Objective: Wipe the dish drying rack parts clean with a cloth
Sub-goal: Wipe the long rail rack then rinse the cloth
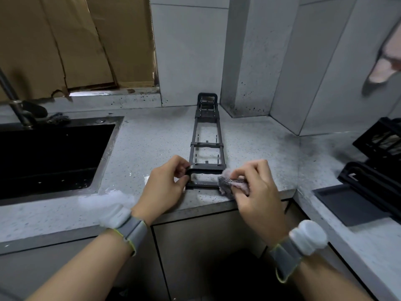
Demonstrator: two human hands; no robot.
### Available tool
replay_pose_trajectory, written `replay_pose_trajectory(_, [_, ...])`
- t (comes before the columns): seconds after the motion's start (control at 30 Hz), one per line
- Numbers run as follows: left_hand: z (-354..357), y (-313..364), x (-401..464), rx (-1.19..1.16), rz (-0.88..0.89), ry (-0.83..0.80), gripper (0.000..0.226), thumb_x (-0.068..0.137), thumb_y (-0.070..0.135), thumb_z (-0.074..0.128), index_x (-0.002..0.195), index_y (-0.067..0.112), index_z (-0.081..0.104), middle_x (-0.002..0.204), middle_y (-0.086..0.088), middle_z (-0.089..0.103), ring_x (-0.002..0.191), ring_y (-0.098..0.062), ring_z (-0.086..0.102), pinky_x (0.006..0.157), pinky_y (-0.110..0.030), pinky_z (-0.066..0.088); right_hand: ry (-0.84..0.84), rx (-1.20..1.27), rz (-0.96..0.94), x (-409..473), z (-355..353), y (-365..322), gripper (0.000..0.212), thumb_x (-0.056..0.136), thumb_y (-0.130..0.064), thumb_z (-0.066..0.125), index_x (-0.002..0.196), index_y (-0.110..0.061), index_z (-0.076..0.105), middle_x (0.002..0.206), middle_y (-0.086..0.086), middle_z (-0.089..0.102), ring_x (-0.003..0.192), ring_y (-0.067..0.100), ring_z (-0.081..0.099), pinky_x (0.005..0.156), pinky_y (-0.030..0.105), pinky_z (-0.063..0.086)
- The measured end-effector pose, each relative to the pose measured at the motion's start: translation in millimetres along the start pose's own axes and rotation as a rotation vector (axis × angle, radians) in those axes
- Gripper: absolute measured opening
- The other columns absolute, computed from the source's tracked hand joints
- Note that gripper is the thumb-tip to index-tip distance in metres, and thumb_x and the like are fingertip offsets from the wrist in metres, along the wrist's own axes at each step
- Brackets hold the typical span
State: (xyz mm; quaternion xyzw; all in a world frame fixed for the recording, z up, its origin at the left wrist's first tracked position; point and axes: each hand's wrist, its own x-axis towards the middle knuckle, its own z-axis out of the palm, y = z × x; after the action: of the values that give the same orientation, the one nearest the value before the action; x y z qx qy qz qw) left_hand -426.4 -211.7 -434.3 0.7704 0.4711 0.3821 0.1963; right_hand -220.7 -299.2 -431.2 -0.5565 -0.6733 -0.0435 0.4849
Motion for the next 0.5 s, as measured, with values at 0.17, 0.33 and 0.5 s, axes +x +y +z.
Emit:
replay_pose_trajectory(0.17, [5.4,3.1,-3.6,0.002,0.002,0.020,0.025,0.088,0.006,0.070,0.102,0.025,0.061,0.086,0.013,0.064,0.087,-0.008,0.064,0.079,-0.014,0.046,0.006,-0.280,-0.170,-15.2,32.6,11.8,0.032,0.072,0.007,0.076,0.100,-0.007,0.069,0.098,0.004,0.057,0.089,0.022,0.053,0.078,0.030,0.047])
replay_pose_trajectory(0.33, [8.0,5.6,-4.6,-0.011,0.020,0.048,0.024,0.087,0.005,0.071,0.102,0.022,0.063,0.084,0.013,0.064,0.085,-0.010,0.064,0.079,-0.017,0.046,0.026,-0.436,-0.084,-31.5,48.3,8.1,0.035,0.076,-0.006,0.073,0.110,-0.008,0.068,0.107,0.008,0.056,0.095,0.026,0.048,0.091,0.033,0.034])
replay_pose_trajectory(0.5, [12.2,5.9,-5.4,0.008,0.046,0.060,0.024,0.086,0.004,0.071,0.101,0.021,0.062,0.084,0.013,0.063,0.084,-0.011,0.063,0.080,-0.022,0.046,-0.104,-0.484,0.116,-34.9,58.9,-1.4,0.035,0.088,-0.017,0.053,0.123,-0.014,0.056,0.113,0.003,0.044,0.102,0.025,0.045,0.090,0.060,0.044])
